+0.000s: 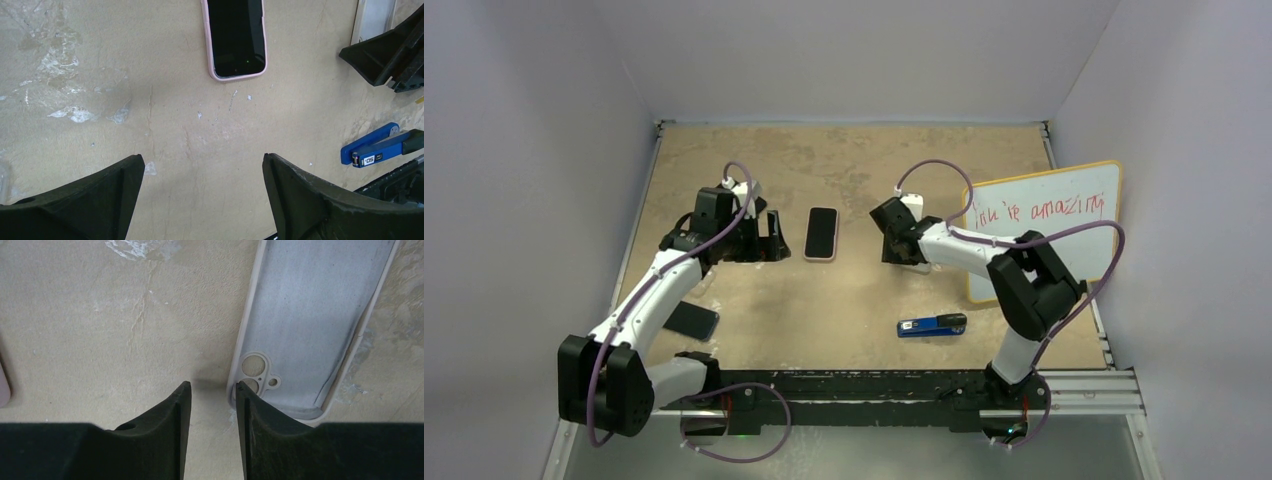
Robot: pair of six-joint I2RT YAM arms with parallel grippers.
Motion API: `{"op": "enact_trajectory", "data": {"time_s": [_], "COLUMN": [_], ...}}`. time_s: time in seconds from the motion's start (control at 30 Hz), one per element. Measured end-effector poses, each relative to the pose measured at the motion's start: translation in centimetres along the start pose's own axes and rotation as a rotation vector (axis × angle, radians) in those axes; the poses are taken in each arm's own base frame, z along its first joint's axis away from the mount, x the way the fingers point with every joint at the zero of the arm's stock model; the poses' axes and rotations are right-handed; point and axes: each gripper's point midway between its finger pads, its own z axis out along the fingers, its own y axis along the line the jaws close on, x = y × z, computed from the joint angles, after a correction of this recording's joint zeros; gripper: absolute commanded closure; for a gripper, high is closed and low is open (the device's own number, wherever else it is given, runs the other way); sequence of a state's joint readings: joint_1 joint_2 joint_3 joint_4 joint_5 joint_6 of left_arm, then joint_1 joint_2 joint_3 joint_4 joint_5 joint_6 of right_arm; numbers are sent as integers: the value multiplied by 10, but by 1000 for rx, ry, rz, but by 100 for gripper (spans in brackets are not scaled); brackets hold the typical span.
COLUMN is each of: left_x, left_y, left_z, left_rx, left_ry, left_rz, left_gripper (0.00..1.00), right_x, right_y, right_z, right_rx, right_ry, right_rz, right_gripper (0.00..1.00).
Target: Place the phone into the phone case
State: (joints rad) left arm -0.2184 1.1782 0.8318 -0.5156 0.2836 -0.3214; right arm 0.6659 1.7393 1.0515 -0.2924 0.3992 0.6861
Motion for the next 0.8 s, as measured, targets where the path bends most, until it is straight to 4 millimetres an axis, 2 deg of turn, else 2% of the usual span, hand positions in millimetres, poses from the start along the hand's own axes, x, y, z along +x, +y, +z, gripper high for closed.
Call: {"op": "enact_trajectory", "data": {"time_s": [0.2, 0.37, 0.63, 0.8], "left_x": [-1, -1, -2, -1], "left_y": [0, 0, 4, 7], "left_z": [-2, -2, -2, -3], "left_rx": [-3, -5, -25, -41], "left_ry": [-6, -6, -12, -10], "left_rz": [1, 1, 0, -2], "left_gripper": [8, 8, 5, 4], "right_x": [8, 14, 66, 106], "right_y": [-3, -1, 52, 85], "right_z": [6, 1, -30, -55], "right_rx": [8, -9, -156, -236], "right_ry": [16, 18, 70, 86], "right_rz": [-31, -56, -195, -283], "right_gripper": [86, 100, 100, 100]}}
